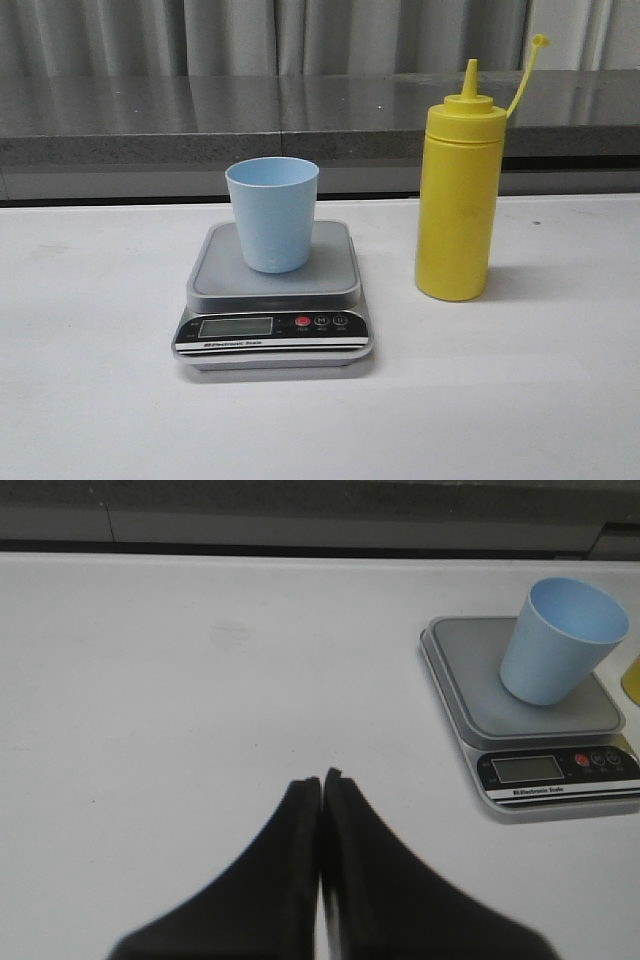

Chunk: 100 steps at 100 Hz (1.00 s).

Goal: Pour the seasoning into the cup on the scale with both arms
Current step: 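Move the right gripper toward the yellow squeeze bottle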

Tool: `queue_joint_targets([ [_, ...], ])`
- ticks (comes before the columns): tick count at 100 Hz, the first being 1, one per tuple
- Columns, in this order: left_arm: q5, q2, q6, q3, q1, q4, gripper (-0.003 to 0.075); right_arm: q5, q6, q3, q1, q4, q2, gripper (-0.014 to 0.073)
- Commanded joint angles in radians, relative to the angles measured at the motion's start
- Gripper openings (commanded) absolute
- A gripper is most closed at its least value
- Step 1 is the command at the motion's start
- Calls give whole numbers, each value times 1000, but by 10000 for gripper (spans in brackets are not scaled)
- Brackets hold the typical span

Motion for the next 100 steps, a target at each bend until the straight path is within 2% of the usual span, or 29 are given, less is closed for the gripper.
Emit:
queue_joint_targets([
  [1,-91,5,-6,-27,3,-4,-20,-3,1,-91,-1,5,75,-61],
  [28,-91,5,-6,-27,3,-4,-20,124,1,-250,0,5,337,-61],
  [48,-91,5,-6,-27,3,-4,-20,150,1,-327,26,5,527,-55],
  [55,-91,5,-6,-27,3,-4,-20,151,0,-350,44,5,585,-25],
  [64,-91,5,-6,-27,3,-4,-20,147,0,-375,70,5,650,91],
  [83,-91,5,-6,-27,3,-4,-20,37,0,-386,121,5,774,507],
  [88,-91,5,-6,-27,3,-4,-20,4,0,-386,133,5,799,587],
  [95,-91,5,-6,-27,3,-4,-20,-36,0,-386,149,5,830,647],
  [100,-91,5,-6,-27,3,-4,-20,-63,0,-386,161,5,849,645],
])
